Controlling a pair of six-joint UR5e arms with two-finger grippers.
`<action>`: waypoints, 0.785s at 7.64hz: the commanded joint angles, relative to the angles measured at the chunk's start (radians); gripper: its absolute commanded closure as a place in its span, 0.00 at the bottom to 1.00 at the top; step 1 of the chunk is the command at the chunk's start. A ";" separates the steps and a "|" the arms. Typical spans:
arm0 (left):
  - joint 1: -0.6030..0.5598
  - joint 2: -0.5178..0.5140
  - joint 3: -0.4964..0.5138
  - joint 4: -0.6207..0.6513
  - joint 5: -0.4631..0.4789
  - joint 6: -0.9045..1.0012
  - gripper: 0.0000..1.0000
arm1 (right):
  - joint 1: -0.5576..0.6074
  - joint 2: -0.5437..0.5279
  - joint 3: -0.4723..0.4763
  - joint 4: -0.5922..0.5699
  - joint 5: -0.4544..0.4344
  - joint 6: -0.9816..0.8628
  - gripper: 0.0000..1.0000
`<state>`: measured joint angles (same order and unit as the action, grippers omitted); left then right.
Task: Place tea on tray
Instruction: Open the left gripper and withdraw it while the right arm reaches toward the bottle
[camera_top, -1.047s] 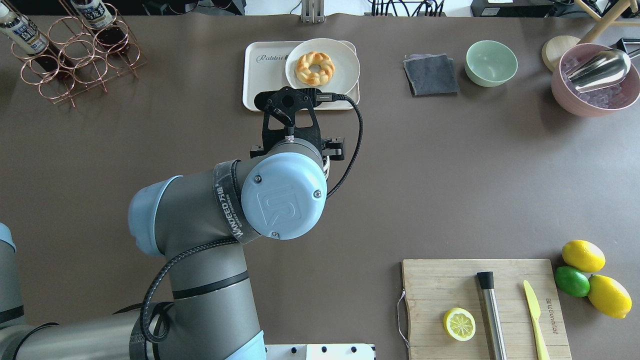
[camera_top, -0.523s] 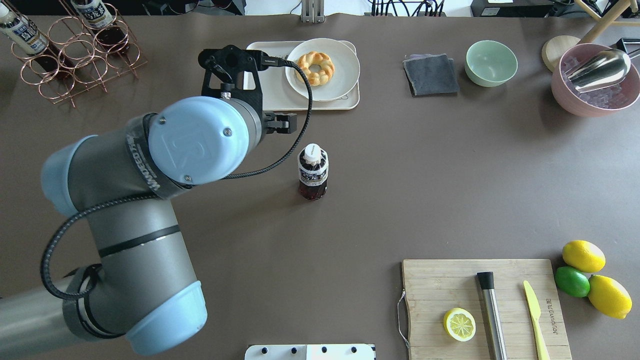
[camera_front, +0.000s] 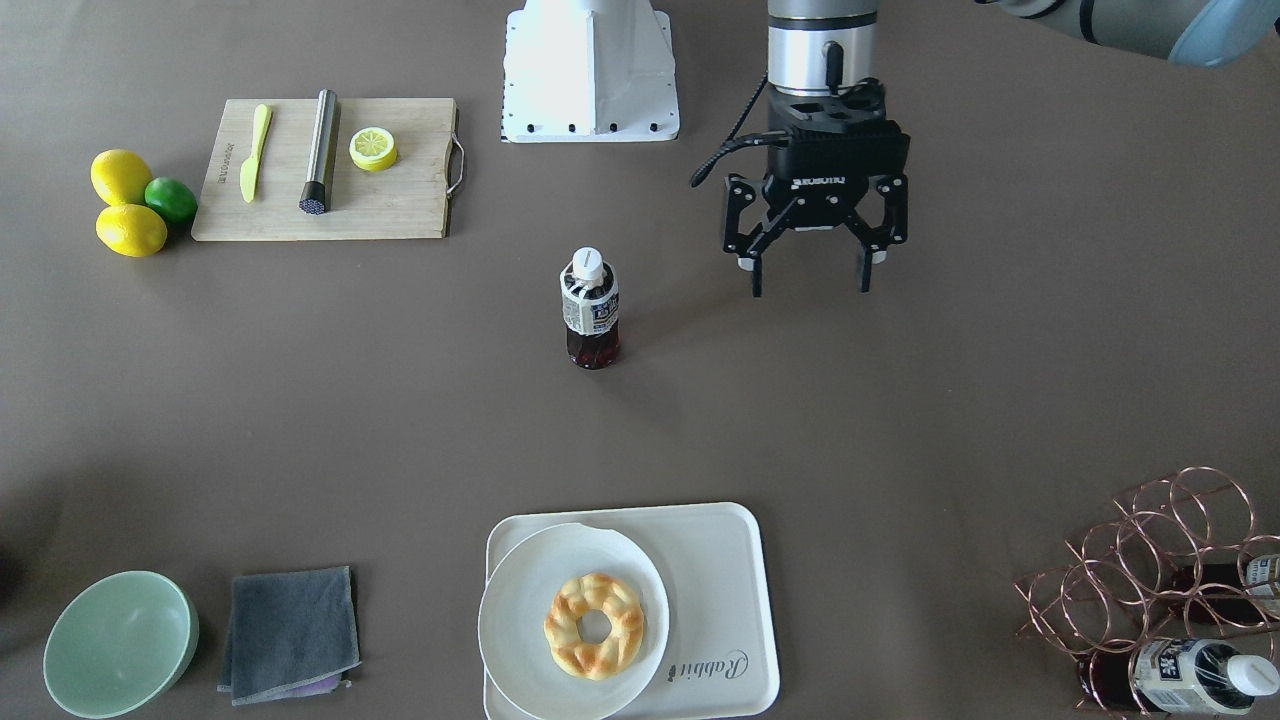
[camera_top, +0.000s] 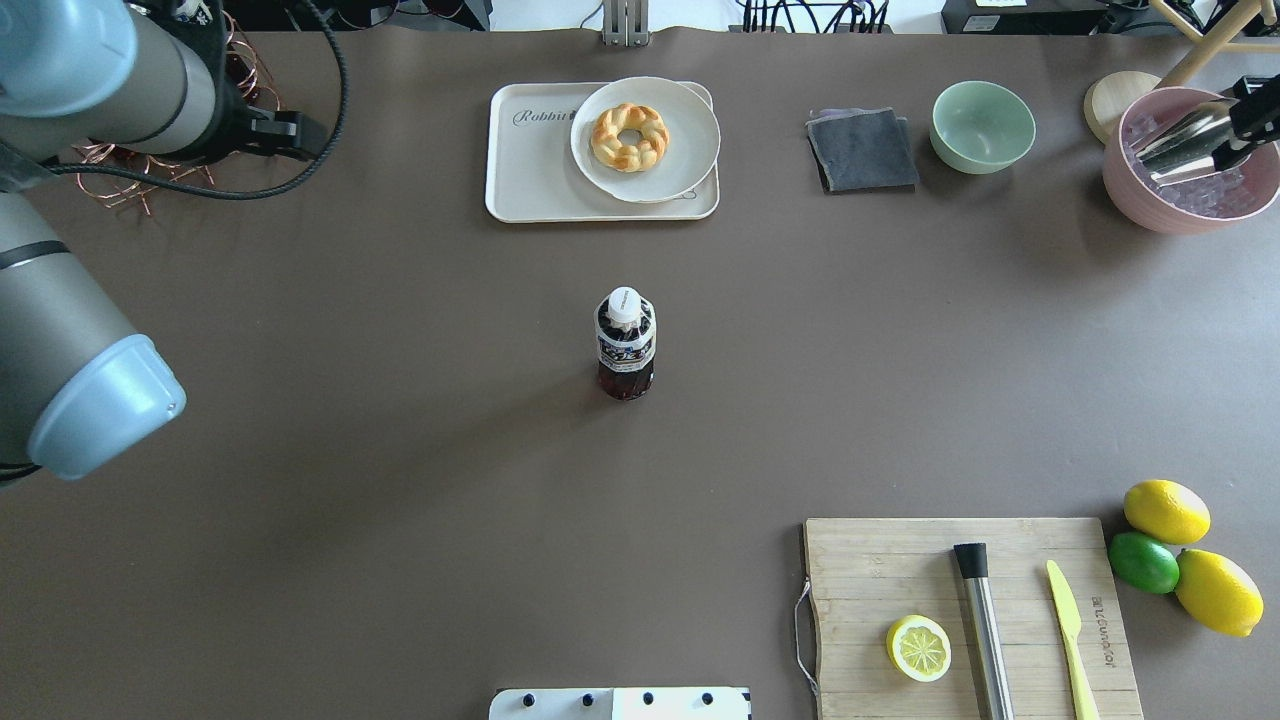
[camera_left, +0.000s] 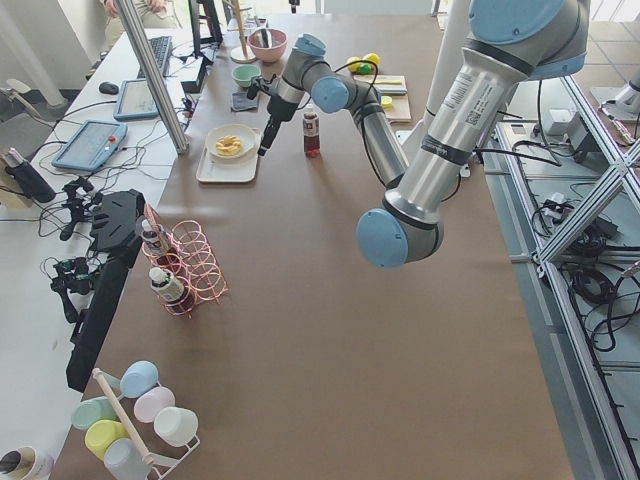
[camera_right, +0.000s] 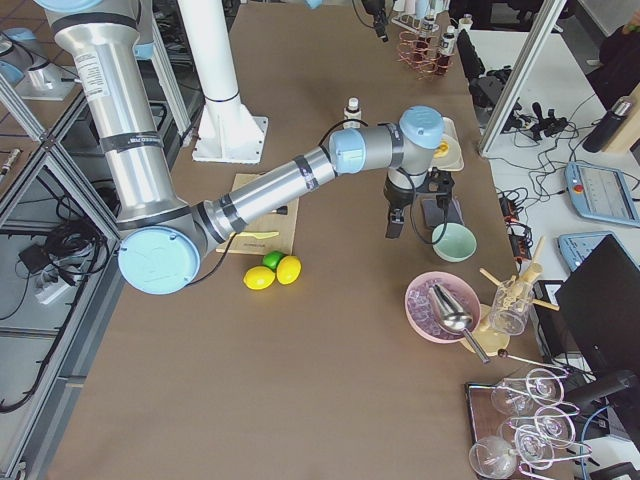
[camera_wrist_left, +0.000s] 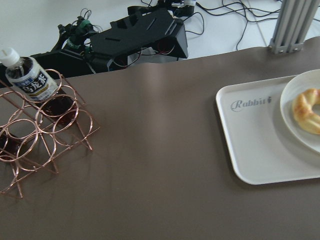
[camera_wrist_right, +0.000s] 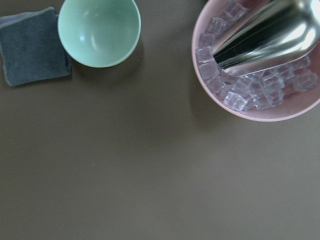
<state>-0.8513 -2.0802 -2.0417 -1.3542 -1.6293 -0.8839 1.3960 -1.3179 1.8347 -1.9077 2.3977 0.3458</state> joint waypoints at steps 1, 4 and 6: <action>-0.193 0.243 -0.014 -0.020 -0.079 0.234 0.02 | -0.174 0.162 0.064 -0.002 -0.002 0.245 0.00; -0.461 0.315 0.130 -0.008 -0.236 0.629 0.02 | -0.395 0.346 0.049 -0.010 -0.076 0.465 0.00; -0.605 0.406 0.224 -0.142 -0.407 0.791 0.02 | -0.500 0.405 0.049 -0.011 -0.144 0.611 0.00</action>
<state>-1.3360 -1.7530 -1.8982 -1.3793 -1.9047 -0.2601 0.9884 -0.9753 1.8866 -1.9165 2.3126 0.8326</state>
